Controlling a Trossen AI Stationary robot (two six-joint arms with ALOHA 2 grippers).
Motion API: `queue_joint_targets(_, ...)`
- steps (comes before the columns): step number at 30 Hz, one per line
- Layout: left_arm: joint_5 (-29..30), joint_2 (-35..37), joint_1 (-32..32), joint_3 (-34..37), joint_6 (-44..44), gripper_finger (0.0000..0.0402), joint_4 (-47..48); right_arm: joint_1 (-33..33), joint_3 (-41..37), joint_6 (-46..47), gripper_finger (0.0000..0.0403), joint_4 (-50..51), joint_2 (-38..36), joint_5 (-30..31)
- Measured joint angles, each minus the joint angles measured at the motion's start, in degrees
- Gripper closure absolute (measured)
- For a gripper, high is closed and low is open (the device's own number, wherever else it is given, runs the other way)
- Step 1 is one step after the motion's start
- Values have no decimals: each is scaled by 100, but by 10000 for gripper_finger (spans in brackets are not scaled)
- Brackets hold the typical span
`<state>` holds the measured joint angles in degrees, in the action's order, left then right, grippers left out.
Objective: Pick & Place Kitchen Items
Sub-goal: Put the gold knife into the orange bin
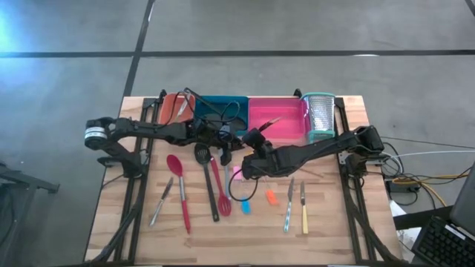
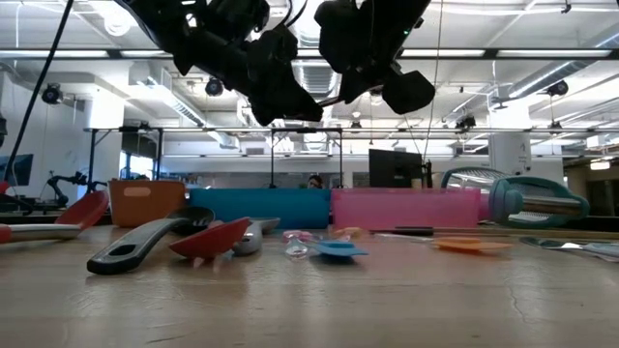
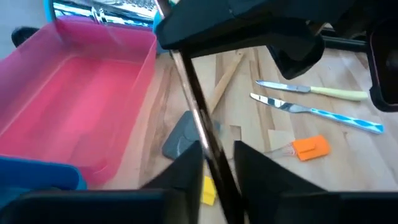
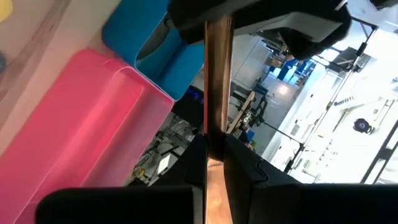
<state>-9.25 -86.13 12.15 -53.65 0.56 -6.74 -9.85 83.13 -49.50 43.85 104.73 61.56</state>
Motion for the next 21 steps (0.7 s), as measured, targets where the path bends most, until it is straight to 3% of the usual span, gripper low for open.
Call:
queue_joint_targets(3,64,-9,28,0,-32,381,30,-13,4,-4,387,30,-11,15)
queue_joint_targets(11,222,-9,17,0,-140,381,15,-6,7,225,385,57,-11,-9)
queue_joint_targets(21,190,-4,10,-2,-177,381,-126,-53,9,1252,293,187,-33,275)
